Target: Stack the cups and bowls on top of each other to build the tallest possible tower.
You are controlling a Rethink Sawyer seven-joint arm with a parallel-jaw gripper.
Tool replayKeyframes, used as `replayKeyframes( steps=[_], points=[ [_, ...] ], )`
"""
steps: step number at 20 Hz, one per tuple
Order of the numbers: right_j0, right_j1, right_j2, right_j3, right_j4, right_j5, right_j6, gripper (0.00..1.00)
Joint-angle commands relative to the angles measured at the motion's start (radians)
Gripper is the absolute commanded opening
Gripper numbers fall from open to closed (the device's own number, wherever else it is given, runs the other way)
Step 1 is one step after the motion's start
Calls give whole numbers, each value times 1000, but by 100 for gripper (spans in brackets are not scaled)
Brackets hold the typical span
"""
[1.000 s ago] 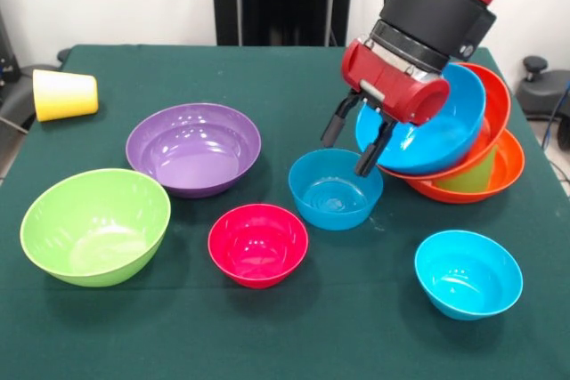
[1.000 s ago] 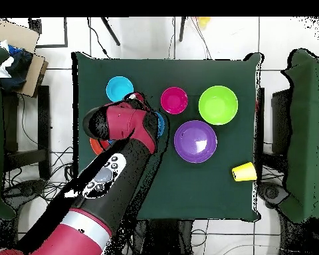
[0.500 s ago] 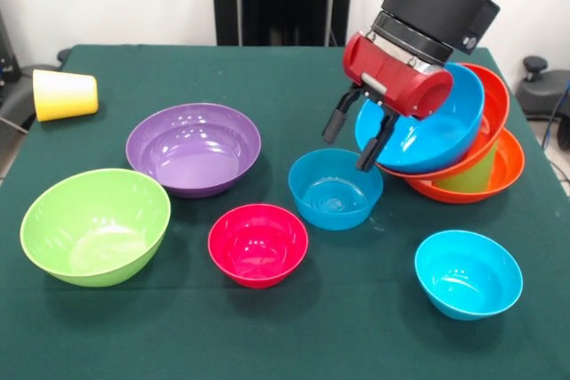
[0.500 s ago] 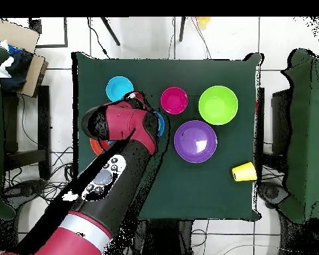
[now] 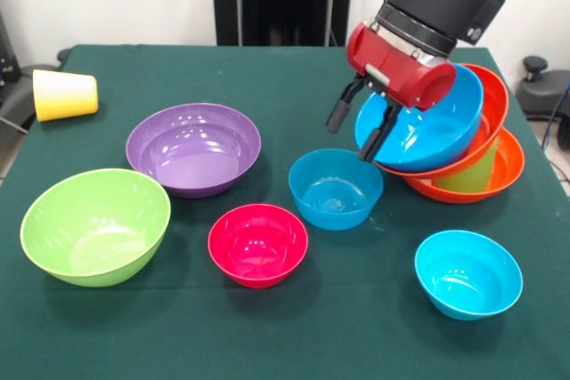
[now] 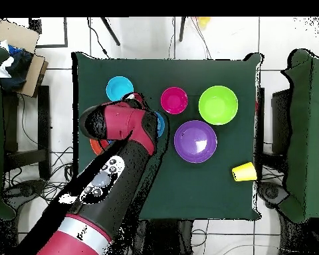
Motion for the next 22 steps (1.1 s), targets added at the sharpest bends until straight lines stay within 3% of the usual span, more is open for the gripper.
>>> replayKeyframes(
  steps=[1, 8, 17, 22],
  points=[
    [-50, -43, 98, -121, -52, 260, -89, 100],
    [-114, -19, 137, -196, -74, 257, -138, 100],
    [-241, -100, 270, -99, -139, 143, -308, 100],
    [-273, -120, 313, -80, -192, 121, -305, 100]
  ],
)
